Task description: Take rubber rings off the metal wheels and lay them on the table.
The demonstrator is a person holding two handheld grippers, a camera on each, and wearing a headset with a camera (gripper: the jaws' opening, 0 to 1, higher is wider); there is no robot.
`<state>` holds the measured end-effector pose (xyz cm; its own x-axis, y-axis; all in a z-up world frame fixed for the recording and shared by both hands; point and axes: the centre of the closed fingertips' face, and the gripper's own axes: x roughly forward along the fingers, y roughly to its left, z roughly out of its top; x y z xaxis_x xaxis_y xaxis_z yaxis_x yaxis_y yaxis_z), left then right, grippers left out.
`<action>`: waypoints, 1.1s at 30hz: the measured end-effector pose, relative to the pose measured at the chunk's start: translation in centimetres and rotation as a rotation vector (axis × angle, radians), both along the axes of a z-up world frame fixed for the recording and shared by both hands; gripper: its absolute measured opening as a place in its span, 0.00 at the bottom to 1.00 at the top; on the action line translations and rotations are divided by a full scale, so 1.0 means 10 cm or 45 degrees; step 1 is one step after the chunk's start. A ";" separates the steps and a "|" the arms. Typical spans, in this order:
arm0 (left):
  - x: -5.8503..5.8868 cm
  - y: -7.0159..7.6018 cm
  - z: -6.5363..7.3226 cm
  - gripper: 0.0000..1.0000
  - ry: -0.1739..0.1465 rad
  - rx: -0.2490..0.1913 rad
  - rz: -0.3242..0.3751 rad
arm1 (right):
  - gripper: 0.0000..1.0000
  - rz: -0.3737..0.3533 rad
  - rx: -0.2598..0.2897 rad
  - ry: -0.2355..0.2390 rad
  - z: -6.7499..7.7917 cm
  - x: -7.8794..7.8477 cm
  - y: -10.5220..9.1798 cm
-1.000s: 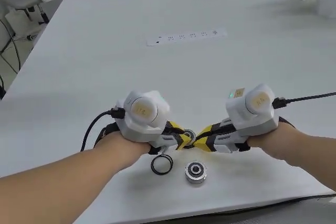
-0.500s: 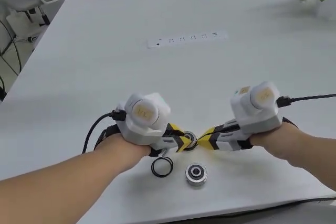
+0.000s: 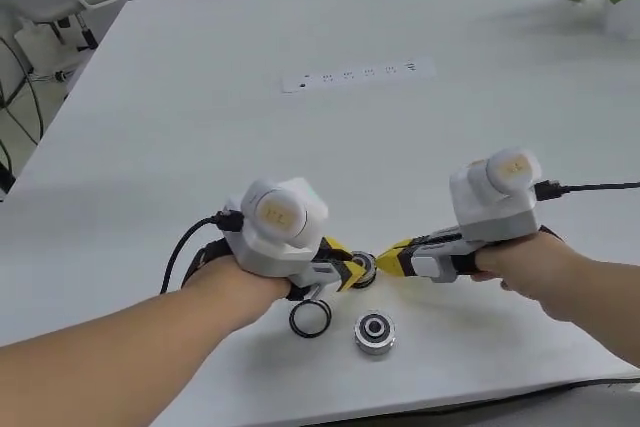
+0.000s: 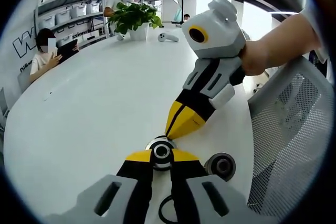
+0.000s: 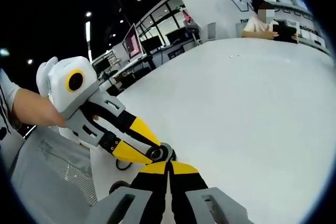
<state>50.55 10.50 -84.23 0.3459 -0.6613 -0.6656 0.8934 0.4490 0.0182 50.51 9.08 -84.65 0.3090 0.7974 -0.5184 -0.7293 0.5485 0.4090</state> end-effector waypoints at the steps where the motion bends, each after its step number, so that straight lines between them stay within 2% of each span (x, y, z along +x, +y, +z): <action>1: 0.00 0.00 0.00 0.07 0.000 0.000 0.001 | 0.00 0.002 0.004 -0.004 0.00 0.00 0.00; 8: 0.00 0.00 0.00 0.07 -0.005 0.002 0.005 | 0.00 -0.006 0.016 0.007 0.02 -0.01 0.02; 20: 0.00 0.00 0.00 0.07 -0.010 0.002 0.006 | 0.00 0.036 0.019 -0.017 0.05 -0.06 0.08; 27: -0.02 0.00 0.00 0.07 -0.011 -0.002 0.008 | 0.00 0.065 0.019 -0.032 0.10 -0.14 0.16; 30: -0.02 0.00 0.00 0.07 -0.009 -0.003 0.007 | 0.00 0.077 0.067 -0.037 0.17 -0.16 0.22; 33: -0.02 0.00 0.00 0.07 -0.009 -0.005 0.008 | 0.00 0.077 0.082 -0.033 0.18 -0.15 0.21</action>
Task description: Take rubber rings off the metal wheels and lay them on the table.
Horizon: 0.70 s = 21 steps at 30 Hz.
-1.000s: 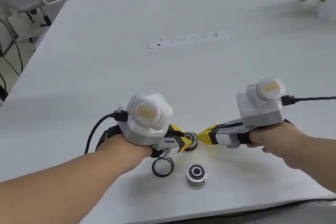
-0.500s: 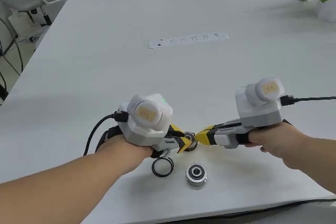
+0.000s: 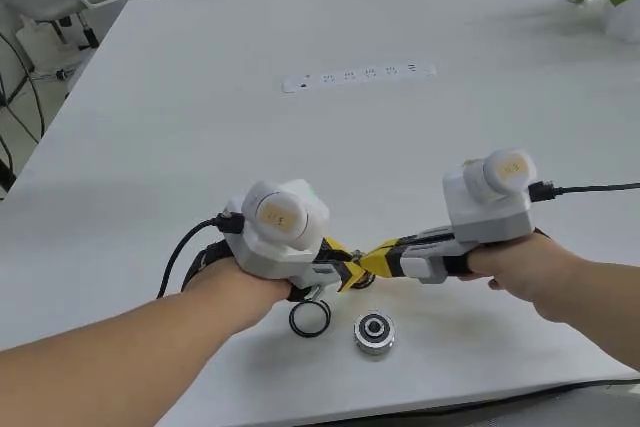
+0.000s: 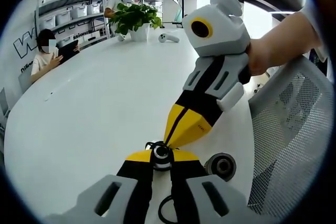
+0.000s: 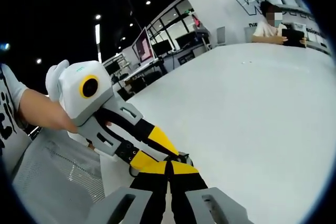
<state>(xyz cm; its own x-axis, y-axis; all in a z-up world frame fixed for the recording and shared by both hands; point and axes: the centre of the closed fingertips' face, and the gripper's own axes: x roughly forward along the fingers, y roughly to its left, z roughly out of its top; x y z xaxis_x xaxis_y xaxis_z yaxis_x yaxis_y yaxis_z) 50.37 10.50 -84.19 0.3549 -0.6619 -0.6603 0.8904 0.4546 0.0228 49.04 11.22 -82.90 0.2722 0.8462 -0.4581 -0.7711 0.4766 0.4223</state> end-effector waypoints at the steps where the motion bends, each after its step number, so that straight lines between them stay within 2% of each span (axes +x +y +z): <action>1: 0.00 0.00 0.00 0.07 0.000 -0.001 0.002 | 0.00 -0.003 0.007 0.007 0.00 0.00 -0.01; 8: 0.00 0.01 0.00 0.07 0.003 -0.001 0.014 | 0.00 -0.012 0.029 0.033 0.00 0.00 -0.02; 21: 0.00 0.00 0.00 0.07 0.013 -0.001 0.016 | 0.00 0.006 0.120 0.128 0.05 -0.05 -0.06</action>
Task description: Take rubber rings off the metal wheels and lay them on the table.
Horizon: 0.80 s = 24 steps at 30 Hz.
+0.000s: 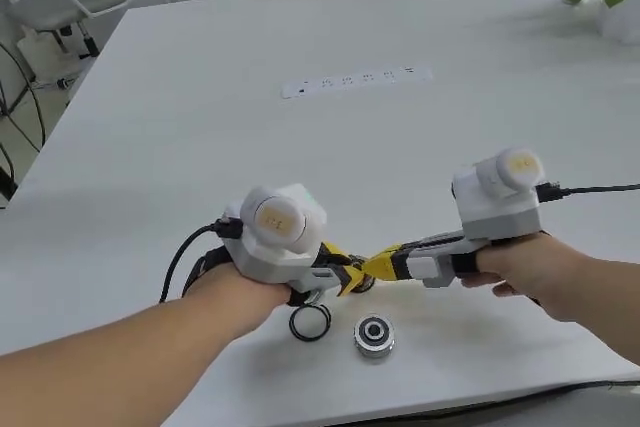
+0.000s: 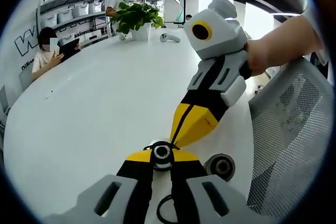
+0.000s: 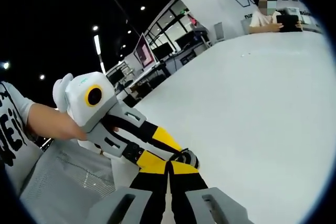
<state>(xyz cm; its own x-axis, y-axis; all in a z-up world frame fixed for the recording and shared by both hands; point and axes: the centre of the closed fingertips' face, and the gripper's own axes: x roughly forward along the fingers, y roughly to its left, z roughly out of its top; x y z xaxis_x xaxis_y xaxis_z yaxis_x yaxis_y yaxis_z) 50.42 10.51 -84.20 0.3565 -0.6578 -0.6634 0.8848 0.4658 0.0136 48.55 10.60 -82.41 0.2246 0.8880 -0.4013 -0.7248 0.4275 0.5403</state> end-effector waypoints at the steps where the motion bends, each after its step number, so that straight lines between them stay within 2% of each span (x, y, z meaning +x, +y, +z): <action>1: 0.00 0.00 0.00 0.07 0.000 0.000 0.000 | 0.00 0.013 0.022 0.010 0.02 -0.02 0.01; 2: 0.00 0.00 0.00 0.07 0.000 -0.001 0.001 | 0.00 0.015 0.041 0.023 0.04 -0.02 0.02; 5: 0.01 0.00 0.00 0.07 0.000 0.000 0.002 | 0.00 0.000 0.013 0.010 0.02 0.00 0.01; 7: 0.01 0.00 0.00 0.07 -0.002 0.002 0.001 | 0.00 -0.025 -0.022 -0.019 -0.01 0.05 -0.03; 12: 0.02 -0.01 0.00 0.07 -0.032 0.011 -0.026 | 0.00 -0.067 -0.088 -0.031 -0.10 0.13 -0.11; 17: 0.01 -0.01 0.01 0.08 -0.033 0.008 -0.035 | 0.00 -0.073 -0.110 -0.040 -0.12 0.14 -0.12; 18: 0.01 -0.01 0.01 0.09 -0.043 0.017 -0.043 | 0.00 -0.073 -0.110 -0.041 -0.11 0.14 -0.11; 19: 0.04 0.00 0.02 0.10 -0.086 0.040 -0.059 | 0.00 -0.074 -0.108 -0.043 -0.11 0.14 -0.11; 24: 0.02 0.00 0.03 0.11 -0.043 0.014 -0.060 | 0.00 -0.072 -0.112 -0.046 -0.12 0.15 -0.10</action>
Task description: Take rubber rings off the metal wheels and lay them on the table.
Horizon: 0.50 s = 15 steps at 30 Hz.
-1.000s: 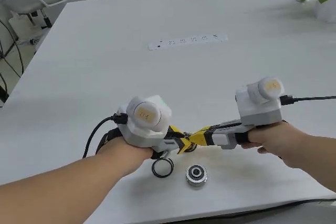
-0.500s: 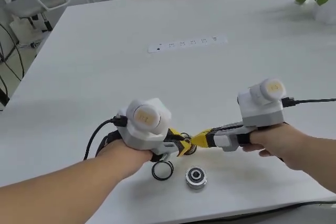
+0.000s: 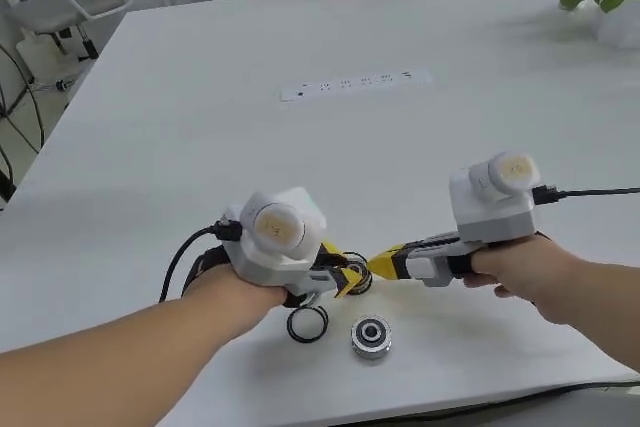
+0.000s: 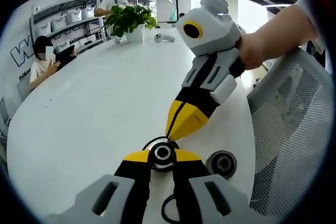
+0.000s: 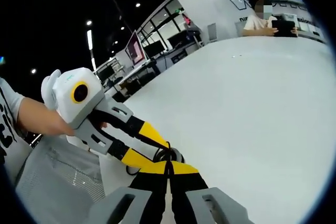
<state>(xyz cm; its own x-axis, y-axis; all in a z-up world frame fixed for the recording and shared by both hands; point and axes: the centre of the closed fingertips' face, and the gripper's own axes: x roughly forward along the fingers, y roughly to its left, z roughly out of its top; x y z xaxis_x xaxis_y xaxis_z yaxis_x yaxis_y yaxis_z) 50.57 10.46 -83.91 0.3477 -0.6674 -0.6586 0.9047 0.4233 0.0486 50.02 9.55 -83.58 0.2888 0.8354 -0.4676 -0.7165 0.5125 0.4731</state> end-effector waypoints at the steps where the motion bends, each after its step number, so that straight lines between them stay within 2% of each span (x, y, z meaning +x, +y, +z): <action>1: 0.00 0.00 0.00 0.12 0.006 -0.007 0.004 | 0.00 -0.002 0.001 0.001 0.00 0.00 0.00; 6: -0.05 0.00 0.04 0.15 0.011 -0.030 0.014 | 0.00 -0.007 0.007 0.003 0.01 0.01 0.00; 15: -0.12 0.04 0.11 0.17 -0.002 -0.056 0.001 | 0.00 -0.019 0.024 0.002 0.04 0.01 -0.01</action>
<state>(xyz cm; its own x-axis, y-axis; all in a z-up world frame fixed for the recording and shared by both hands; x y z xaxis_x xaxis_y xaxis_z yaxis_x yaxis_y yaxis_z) 49.32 10.86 -82.85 0.3494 -0.6954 -0.6280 0.9042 0.4259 0.0316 50.14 9.46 -83.15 0.3004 0.8397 -0.4523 -0.7082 0.5140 0.4839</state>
